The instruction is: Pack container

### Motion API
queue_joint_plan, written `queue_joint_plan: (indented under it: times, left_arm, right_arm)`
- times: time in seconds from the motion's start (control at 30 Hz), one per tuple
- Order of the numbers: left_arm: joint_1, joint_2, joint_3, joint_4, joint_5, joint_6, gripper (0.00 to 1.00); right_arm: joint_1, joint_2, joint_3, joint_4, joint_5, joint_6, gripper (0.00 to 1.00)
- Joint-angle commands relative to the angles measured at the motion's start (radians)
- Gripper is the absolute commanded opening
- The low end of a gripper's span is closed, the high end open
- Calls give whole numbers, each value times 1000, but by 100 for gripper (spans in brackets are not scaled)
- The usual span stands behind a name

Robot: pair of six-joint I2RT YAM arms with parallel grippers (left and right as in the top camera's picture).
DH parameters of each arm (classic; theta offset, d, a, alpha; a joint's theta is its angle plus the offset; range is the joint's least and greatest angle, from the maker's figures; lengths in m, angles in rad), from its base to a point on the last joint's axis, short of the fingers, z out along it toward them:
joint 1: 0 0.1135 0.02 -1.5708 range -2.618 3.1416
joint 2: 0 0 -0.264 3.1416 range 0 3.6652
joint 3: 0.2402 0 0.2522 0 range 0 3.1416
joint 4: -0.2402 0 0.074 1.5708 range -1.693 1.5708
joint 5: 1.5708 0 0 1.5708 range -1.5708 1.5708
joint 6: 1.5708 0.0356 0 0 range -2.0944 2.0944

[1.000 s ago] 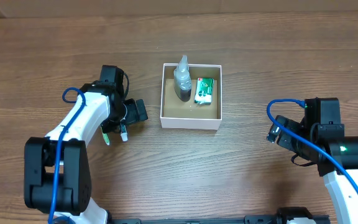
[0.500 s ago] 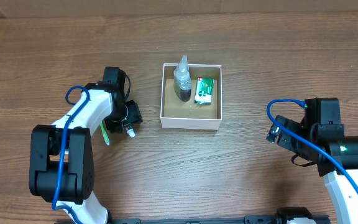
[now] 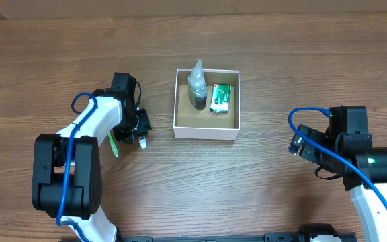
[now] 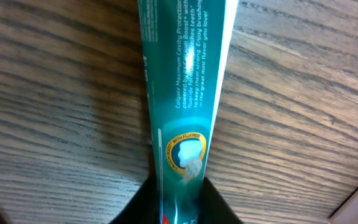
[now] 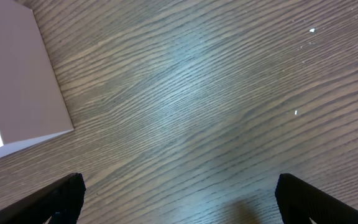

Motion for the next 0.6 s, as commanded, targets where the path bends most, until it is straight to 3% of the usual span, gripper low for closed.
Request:
queue_joint_plan:
  times: [0.0,0.13,0.23,0.33,0.4,0.57]
  left_arm:
    - [3,23,61,-50,-13,-3,4]
    - [-29,-13,250,-209,-87,14,4]
    - [-132,-106,412,-290,-166,64,4]
    - [-272,-191,490,-268,-207,179,4]
    - [-406,-221,496,-211,-251,336,4]
    - [-557,-145,482,-153,-269,498,4]
  right_arm:
    - [-3,-1,-8,6,2,-3,100]
    - [-3,-1,-8,6,2,-3,100]
    - [-3,-1,-8,6,2,-3,100]
    - [-3,-1,-8,10,2,-3,100]
    - [-3,-1,-8,10,2,-3,100]
    - [-3,-1,-8,10,2,-3,100]
